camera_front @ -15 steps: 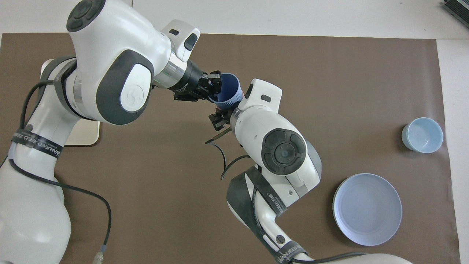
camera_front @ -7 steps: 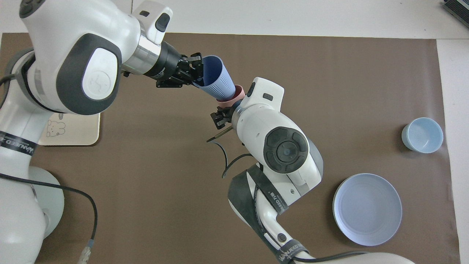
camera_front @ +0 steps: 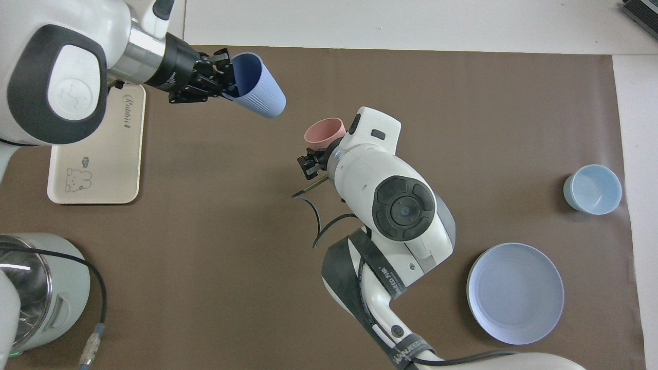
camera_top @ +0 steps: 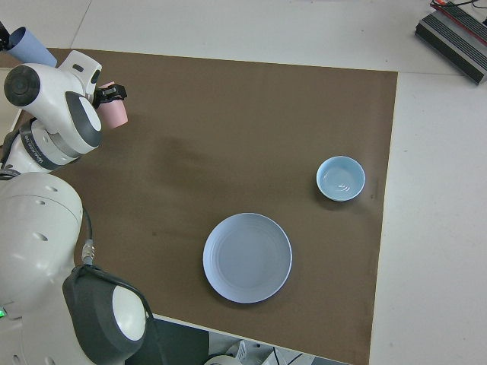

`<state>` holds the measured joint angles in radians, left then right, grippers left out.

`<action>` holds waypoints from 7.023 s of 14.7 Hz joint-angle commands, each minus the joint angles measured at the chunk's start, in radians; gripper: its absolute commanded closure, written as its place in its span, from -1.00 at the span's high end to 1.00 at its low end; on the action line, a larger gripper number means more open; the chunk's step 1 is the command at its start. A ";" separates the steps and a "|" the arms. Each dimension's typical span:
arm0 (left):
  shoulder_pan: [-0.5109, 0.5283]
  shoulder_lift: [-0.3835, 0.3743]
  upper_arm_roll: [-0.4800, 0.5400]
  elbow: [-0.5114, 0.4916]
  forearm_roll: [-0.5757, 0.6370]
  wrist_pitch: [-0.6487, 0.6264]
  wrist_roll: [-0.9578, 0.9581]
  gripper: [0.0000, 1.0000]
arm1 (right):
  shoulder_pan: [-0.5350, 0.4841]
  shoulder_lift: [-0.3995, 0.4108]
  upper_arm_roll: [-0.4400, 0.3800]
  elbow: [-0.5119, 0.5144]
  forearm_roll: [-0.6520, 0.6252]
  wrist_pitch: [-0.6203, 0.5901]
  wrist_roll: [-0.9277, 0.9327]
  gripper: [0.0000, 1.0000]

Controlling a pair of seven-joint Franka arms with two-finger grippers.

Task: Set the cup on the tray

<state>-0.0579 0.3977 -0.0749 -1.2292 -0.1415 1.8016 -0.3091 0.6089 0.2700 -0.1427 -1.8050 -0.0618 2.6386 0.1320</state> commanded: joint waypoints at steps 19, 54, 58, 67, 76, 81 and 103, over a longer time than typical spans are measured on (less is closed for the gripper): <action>0.377 -0.054 0.006 -0.502 0.079 0.555 0.498 1.00 | -0.718 0.034 0.252 -0.027 1.229 -0.184 -1.601 -1.00; 0.102 -0.398 0.001 -0.345 0.163 -0.147 0.303 1.00 | -0.979 0.199 0.249 -0.162 1.539 -0.663 -2.364 1.00; 0.102 -0.395 0.001 -0.343 0.161 -0.123 0.320 1.00 | -0.976 0.173 0.249 -0.162 1.537 -0.674 -2.326 1.00; 0.089 -0.389 0.001 -0.335 0.157 -0.093 0.317 1.00 | -0.911 -0.064 0.245 -0.157 1.365 -0.567 -1.857 1.00; 0.087 -0.321 0.001 -0.245 0.138 -0.136 0.314 1.00 | -0.773 -0.202 0.248 -0.096 0.655 -0.290 -0.928 1.00; 0.086 -0.376 0.000 -0.349 0.137 -0.140 0.315 1.00 | -0.727 -0.256 0.259 -0.073 0.222 -0.366 -0.432 1.00; 0.087 -0.390 0.000 -0.360 0.146 -0.200 0.318 1.00 | -0.572 -0.341 0.078 0.144 -0.015 -1.060 -0.127 1.00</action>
<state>0.0325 0.0376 -0.0805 -1.5558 0.0054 1.6049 -0.0035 0.0313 -0.0763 -0.0849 -1.6801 -0.0363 1.5995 -0.0028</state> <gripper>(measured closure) 0.000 0.000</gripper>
